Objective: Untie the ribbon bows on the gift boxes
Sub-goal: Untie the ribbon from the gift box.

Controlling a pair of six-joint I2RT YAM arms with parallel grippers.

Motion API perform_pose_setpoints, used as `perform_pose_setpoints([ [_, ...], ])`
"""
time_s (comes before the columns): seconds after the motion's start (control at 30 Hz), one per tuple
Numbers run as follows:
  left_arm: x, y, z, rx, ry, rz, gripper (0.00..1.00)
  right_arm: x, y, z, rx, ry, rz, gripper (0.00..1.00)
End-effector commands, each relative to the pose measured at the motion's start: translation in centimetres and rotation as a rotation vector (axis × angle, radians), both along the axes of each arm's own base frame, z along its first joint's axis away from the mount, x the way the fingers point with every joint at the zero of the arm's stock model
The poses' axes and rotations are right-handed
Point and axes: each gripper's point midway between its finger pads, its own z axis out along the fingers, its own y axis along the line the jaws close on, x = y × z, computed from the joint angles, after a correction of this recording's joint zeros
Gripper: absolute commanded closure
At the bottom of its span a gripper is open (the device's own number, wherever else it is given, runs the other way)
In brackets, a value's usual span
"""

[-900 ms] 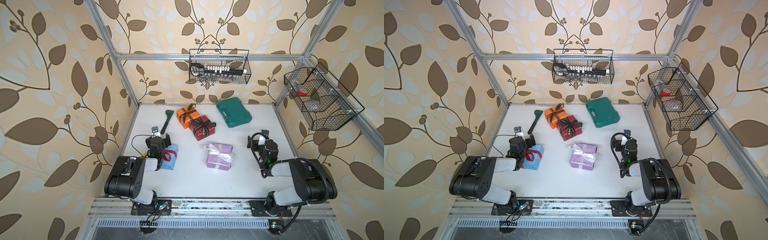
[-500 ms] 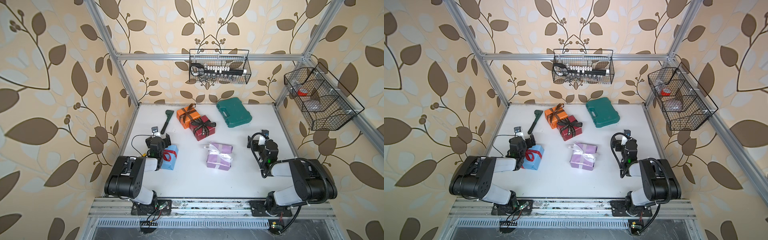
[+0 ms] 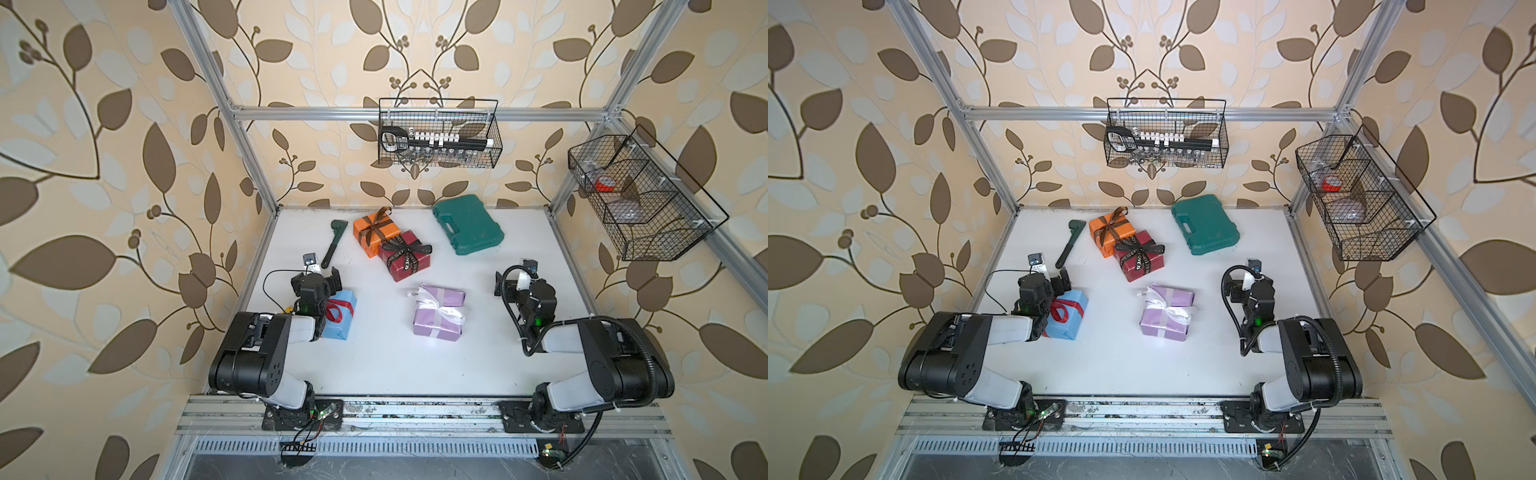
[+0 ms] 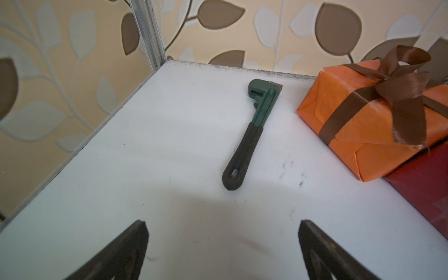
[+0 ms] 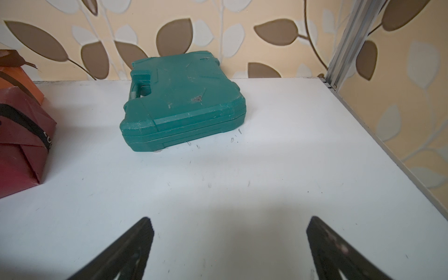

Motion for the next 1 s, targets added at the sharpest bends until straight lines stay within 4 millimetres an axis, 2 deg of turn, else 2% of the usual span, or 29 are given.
perform_pose_setpoints([
  [0.0,-0.5,0.1,-0.5,0.022,0.069,0.003,0.01,0.6,-0.3,1.5,0.009,-0.024,-0.027,0.01],
  [0.17,0.0,-0.2,2.4,0.029,0.110,-0.016,0.01,0.6,-1.6,4.0,0.016,-0.012,-0.105,0.01],
  [0.27,0.2,-0.3,4.9,-0.015,0.102,-0.004,0.01,0.6,-2.4,5.9,0.061,0.015,-0.173,0.00],
  [0.37,0.4,-1.5,7.2,-0.090,0.118,-0.041,0.01,0.4,-3.7,7.2,0.177,0.054,-0.295,0.01],
  [0.47,0.3,-3.4,8.9,-0.177,0.157,-0.110,0.01,0.4,-3.3,7.6,0.284,0.151,-0.320,0.00],
  [0.53,0.0,-4.9,9.5,-0.244,0.190,-0.153,0.01,0.6,-1.9,7.8,0.341,0.216,-0.264,0.01],
  [0.7,-1.4,-10.5,9.8,-0.413,0.312,-0.318,0.01,0.0,3.7,7.8,0.505,0.318,0.011,0.04],
  [0.87,-3.2,-16.5,8.9,-0.485,0.382,-0.443,0.03,-2.9,7.9,6.3,0.633,0.463,0.196,0.17],
  [0.97,-3.9,-19.1,8.1,-0.515,0.426,-0.492,0.05,-5.1,9.9,5.7,0.668,0.544,0.274,0.24],
])
